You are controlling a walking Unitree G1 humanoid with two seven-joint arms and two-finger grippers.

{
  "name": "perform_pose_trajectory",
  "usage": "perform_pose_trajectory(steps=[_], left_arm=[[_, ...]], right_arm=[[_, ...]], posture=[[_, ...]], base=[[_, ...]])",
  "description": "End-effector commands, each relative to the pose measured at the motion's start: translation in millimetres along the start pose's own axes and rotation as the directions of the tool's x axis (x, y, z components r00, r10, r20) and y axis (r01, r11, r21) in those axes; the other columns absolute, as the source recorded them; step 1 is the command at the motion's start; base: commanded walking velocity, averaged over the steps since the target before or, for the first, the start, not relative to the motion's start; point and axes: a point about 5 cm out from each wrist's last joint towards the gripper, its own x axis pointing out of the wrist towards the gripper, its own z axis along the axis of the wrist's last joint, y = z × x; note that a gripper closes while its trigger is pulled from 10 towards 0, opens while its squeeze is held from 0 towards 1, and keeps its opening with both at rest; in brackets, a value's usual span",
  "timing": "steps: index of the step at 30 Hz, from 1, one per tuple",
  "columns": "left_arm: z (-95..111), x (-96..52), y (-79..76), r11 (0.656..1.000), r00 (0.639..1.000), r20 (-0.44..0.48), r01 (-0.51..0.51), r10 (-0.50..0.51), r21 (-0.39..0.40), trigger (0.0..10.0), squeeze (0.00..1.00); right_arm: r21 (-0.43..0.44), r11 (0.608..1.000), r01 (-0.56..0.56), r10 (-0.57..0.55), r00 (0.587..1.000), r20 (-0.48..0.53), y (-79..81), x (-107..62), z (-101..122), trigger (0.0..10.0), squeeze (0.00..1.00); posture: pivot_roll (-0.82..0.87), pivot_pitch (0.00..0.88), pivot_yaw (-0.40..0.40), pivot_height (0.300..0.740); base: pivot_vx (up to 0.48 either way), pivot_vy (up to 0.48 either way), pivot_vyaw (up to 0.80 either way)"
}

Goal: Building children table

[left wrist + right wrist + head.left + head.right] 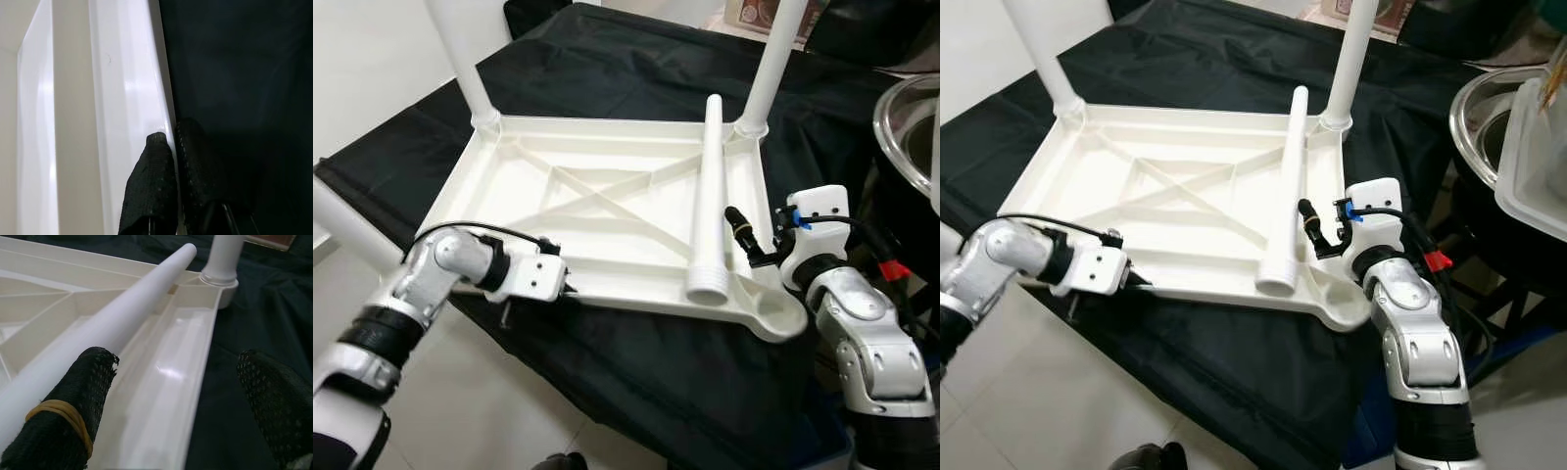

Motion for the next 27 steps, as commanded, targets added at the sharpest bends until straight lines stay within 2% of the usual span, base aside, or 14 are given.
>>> perform_pose_trajectory(steps=[1,2,4,10,14,17,18,19,21,22,25,27], left_arm=[[-1,-18.9,19.2,0.984,0.986,-0.049,-0.153,0.158,0.093,10.0,0.00],[-1,-18.9,19.2,0.984,0.986,-0.049,-0.153,0.158,0.093,10.0,0.00],[-1,-17.4,16.5,0.985,0.988,-0.050,-0.141,0.146,0.095,10.0,1.00],[4,-16.5,8.9,0.994,0.996,-0.005,-0.088,0.089,0.065,10.0,1.00],[12,-18.8,3.1,0.999,0.998,0.054,-0.037,0.036,0.015,10.0,1.00],[30,-25.9,-12.5,0.994,0.984,0.154,0.095,-0.084,-0.060,10.0,1.00],[35,-27.4,-15.5,0.991,0.979,0.179,0.114,-0.100,-0.069,10.0,1.00],[35,-27.4,-15.5,0.991,0.979,0.179,0.114,-0.100,-0.069,10.0,1.00],[43,-28.8,-15.3,0.991,0.970,0.233,0.092,-0.068,-0.095,10.0,1.00],[43,-28.8,-15.3,0.991,0.970,0.233,0.092,-0.068,-0.095,10.0,1.00],[56,-23.0,-0.1,0.973,0.926,0.328,-0.128,0.187,-0.191,10.0,1.00],[57,-21.9,1.9,0.965,0.915,0.334,-0.161,0.225,-0.207,10.0,1.00]], right_arm=[[0.001,1.000,-0.006,0.006,1.000,-0.022,1.6,-0.5,-4,10.0,0.00],[0.001,1.000,-0.006,0.006,1.000,-0.022,1.6,-0.5,-4,10.0,0.00],[-0.001,1.000,-0.003,0.003,1.000,-0.022,-0.6,-0.6,-3,10.0,0.00],[-0.012,1.000,0.013,-0.013,1.000,-0.021,-10.0,-0.7,0,10.0,0.00],[-0.014,0.999,0.038,-0.038,0.999,-0.005,-20.6,1.6,6,10.0,0.00],[0.027,0.997,0.075,-0.077,0.993,0.088,-39.7,10.3,35,10.0,0.00],[0.056,0.996,0.076,-0.082,0.990,0.117,-42.8,13.1,44,10.0,0.00],[0.056,0.996,0.076,-0.082,0.990,0.117,-42.8,13.1,44,10.0,0.00],[0.087,0.995,0.044,-0.058,0.983,0.173,-42.4,19.6,63,10.0,0.00],[0.087,0.995,0.044,-0.058,0.983,0.173,-42.4,19.6,63,10.0,0.00],[0.103,0.982,-0.158,0.124,0.953,0.277,-16.9,38.8,103,10.0,0.00],[0.101,0.977,-0.190,0.155,0.945,0.287,-12.2,41.3,108,10.0,0.00]], posture=[[-0.10,0.204,-0.002,0.740],[-0.10,0.204,-0.002,0.740],[-0.10,0.205,-0.001,0.740],[-0.10,0.206,-0.003,0.740],[-0.10,0.205,-0.009,0.740],[-0.10,0.203,-0.019,0.740],[-0.09,0.204,-0.019,0.740],[-0.09,0.204,-0.019,0.740],[-0.09,0.201,-0.021,0.740],[-0.09,0.201,-0.021,0.740],[-0.08,0.192,-0.030,0.740],[-0.08,0.192,-0.030,0.740]], base=[[0.000,0.000,0.00],[0.000,0.000,0.00],[0.000,0.000,0.00],[0.000,0.000,0.00],[0.000,0.000,0.00],[0.000,0.000,0.00],[0.000,0.000,0.00],[0.000,0.000,0.00],[0.000,0.000,0.00],[0.000,0.000,0.00],[0.000,0.000,0.00],[0.000,0.000,0.00]])
